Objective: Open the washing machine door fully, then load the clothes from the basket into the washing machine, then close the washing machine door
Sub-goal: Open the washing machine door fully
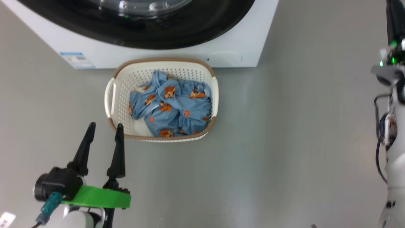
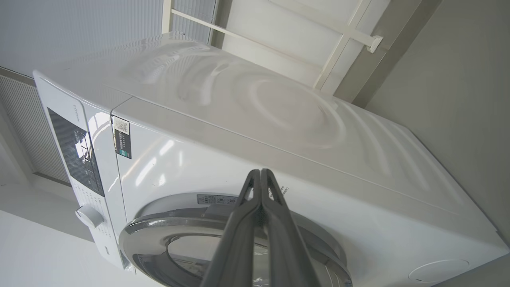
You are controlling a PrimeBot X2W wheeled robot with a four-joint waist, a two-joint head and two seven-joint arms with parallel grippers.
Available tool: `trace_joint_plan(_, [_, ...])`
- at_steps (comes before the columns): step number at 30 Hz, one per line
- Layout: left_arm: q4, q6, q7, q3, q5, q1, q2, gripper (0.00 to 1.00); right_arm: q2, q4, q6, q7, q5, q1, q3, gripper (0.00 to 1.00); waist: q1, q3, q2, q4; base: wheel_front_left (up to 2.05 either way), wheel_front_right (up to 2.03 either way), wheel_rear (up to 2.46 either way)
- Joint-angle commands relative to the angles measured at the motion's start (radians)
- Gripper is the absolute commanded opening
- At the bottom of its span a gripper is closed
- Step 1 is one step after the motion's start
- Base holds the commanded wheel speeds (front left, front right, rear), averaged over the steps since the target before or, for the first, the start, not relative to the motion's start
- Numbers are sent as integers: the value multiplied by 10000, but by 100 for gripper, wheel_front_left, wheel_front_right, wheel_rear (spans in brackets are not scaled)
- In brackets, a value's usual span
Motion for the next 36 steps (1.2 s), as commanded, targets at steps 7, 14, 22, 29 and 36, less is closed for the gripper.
trace_joint_plan(7, [-428, 187, -80, -144, -258, -427, 166, 100, -166, 747, -11, 1926, 83, -1670, 416, 0, 0, 679, -1, 567, 0, 0, 0])
trace_joint_plan(14, [-568, 277, -80, -449, -458, -598, 166, 100, -134, 1814, -11, 2539, -413, -3133, 325, 0, 0, 1008, -1, 965, 0, 0, 0])
trace_joint_plan(22, [-766, 383, -80, -725, -646, -862, 166, 100, -47, 2852, -11, 2919, -1138, -4535, 259, 0, 0, 1357, -1, 1390, 0, 0, 0])
trace_joint_plan(29, [-877, 441, -80, -1128, -869, -1084, 166, 100, 89, 3787, -11, 2855, -2022, -5746, 139, 0, 0, 1758, -1, 1805, 0, 0, 0])
trace_joint_plan(36, [-909, 517, -80, -1482, -1090, -1123, 166, 100, 195, 4371, -11, 2639, -2533, -6318, -75, 0, 0, 1868, -1, 2132, 0, 0, 0])
